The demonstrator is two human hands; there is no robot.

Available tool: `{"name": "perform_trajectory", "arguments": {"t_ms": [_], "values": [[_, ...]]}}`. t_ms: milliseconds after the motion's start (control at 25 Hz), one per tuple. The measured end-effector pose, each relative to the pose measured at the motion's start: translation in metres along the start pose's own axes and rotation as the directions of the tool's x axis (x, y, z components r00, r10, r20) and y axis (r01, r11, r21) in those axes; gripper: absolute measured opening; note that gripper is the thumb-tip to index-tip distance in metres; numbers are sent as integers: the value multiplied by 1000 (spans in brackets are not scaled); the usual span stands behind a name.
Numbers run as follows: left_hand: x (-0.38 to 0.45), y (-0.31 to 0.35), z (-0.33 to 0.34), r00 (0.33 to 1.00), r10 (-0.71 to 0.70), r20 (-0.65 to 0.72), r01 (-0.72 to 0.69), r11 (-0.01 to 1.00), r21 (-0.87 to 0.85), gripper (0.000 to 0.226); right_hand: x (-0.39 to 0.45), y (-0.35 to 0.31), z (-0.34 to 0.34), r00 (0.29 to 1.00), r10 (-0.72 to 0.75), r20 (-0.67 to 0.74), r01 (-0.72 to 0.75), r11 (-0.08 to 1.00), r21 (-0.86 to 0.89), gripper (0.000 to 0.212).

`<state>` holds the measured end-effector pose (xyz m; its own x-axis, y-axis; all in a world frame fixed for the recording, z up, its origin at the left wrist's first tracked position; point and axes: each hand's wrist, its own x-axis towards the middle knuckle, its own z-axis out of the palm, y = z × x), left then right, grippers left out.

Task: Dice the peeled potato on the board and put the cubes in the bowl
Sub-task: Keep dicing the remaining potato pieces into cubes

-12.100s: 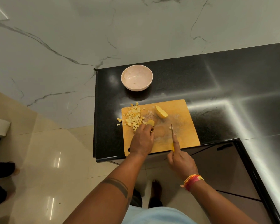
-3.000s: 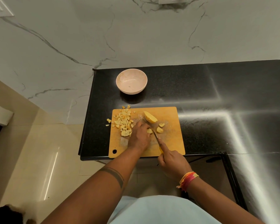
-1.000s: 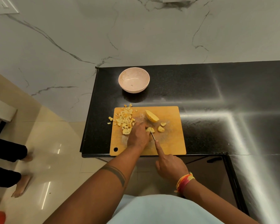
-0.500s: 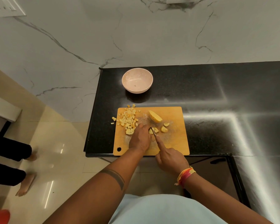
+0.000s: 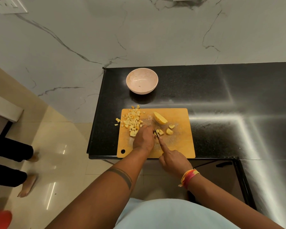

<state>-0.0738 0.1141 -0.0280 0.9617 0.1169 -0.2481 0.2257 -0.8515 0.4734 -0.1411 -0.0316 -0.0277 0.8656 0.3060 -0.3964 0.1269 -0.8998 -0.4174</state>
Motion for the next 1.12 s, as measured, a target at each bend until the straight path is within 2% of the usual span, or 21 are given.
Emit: {"name": "perform_trajectory", "arguments": {"t_ms": [240,480,560,640,720,840,960,1120], "values": [[3,2,1,998,-59,-35,58,998,-22,18,-26,7,7,1000,-19,23,19,1000,-14,79],[2,6,-1,998,-52,-41,51,998,-31,21,-28,19,3,999,7,-50,-5,999,43,79],[-5,8,-2,999,-13,-37,12,1000,-24,27,-22,20,1,997,50,-50,-47,996,72,79],[-11,5,1,996,89,-29,-89,996,5,34,-19,18,1,995,87,-42,-83,993,84,78],[-13,-1,5,978,207,-7,-206,975,78,32,-17,14,4,995,92,-41,-88,993,84,79],[-7,-8,5,963,268,-3,-264,949,171,26,-13,3,12,998,55,-5,-55,995,87,81],[3,-17,-3,969,242,-41,-227,947,225,22,-2,-10,17,1000,0,7,0,998,64,81],[11,-30,-15,985,145,-97,-124,972,201,25,17,-22,11,1000,-26,-16,27,997,68,79]]}}
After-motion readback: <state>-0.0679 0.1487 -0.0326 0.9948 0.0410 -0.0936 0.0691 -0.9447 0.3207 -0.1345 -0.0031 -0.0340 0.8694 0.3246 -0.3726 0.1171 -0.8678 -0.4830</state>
